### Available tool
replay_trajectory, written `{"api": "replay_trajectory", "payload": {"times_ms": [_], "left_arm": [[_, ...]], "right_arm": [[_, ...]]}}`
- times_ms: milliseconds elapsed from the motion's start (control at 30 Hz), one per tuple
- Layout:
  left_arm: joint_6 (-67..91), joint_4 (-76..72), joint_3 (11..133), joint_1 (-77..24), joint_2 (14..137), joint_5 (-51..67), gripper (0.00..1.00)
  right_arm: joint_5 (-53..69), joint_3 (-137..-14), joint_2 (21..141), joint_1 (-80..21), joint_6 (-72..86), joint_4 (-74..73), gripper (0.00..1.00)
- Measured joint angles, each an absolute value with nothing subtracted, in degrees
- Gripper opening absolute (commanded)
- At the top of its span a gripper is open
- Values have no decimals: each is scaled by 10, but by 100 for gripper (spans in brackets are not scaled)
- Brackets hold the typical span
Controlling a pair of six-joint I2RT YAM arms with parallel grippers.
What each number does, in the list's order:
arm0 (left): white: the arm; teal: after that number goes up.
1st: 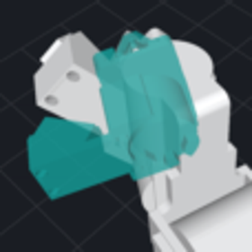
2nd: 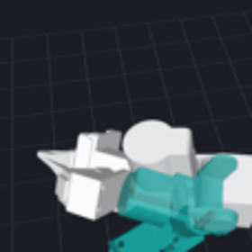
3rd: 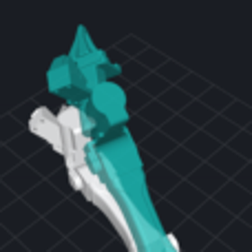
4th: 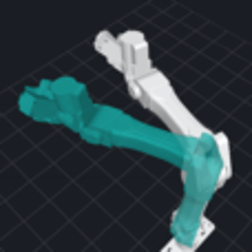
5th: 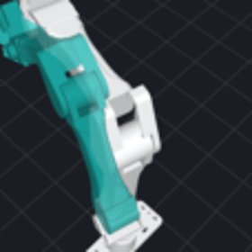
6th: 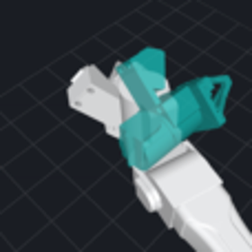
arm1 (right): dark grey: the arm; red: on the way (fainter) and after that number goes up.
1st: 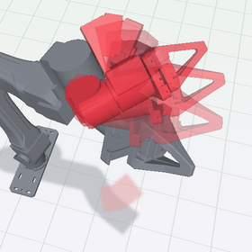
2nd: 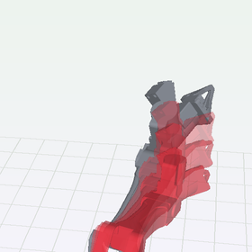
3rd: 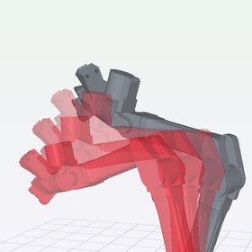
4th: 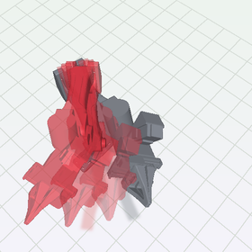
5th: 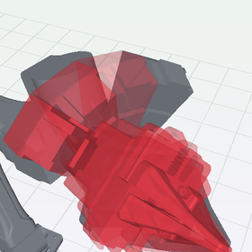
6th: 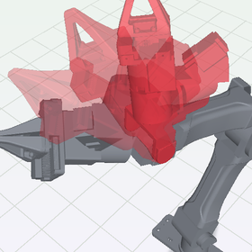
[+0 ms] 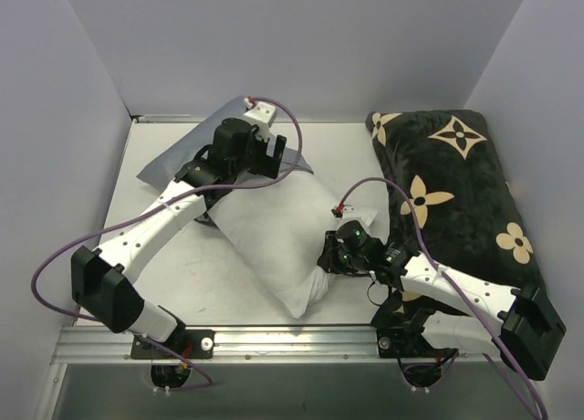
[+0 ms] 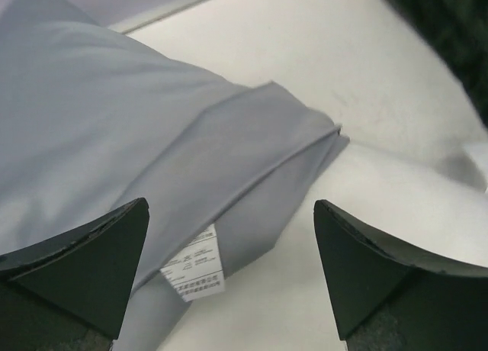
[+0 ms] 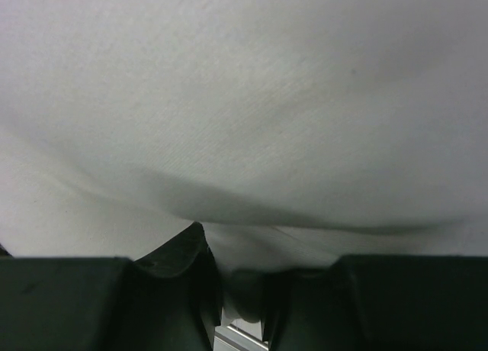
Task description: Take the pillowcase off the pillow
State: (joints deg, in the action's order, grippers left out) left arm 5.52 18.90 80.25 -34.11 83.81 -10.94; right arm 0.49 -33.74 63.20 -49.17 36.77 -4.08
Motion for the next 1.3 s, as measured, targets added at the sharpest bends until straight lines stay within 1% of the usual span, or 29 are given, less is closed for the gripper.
{"api": "replay_trajectory", "payload": {"times_ms": [167,300,600,700,733,800,833,867,900,967,1000,1100,1300], "left_arm": [[-25,229,829,-363,903,-68,97],[-71,250,855,-383,934,-76,97],[-162,265,927,-417,1040,-203,97],[-178,262,953,-418,1076,-249,93],[-182,259,960,-418,1084,-262,86],[-187,253,973,-417,1097,-291,77],[-188,252,981,-415,1104,-301,70],[-187,250,990,-412,1110,-311,59],[-185,248,1000,-408,1117,-320,55],[-182,248,1023,-396,1132,-336,41],[-180,248,1034,-388,1140,-344,27],[-164,256,1071,-357,1166,-364,0],[-80,286,1099,-275,1187,-379,0]], "right_arm": [[3,-325,628,-489,368,-31,0],[3,-321,623,-487,369,-28,0],[4,-313,608,-477,370,-25,0],[4,-312,602,-473,371,-25,0],[3,-312,599,-473,372,-25,0],[2,-309,590,-473,373,-25,0],[1,-307,585,-473,373,-26,0],[-1,-305,580,-473,373,-26,0],[-3,-303,575,-472,373,-28,0],[-10,-300,564,-472,373,-32,0],[-14,-298,558,-472,373,-34,0],[-26,-294,540,-469,375,-41,0],[-49,-294,486,-461,377,-58,0]]}}
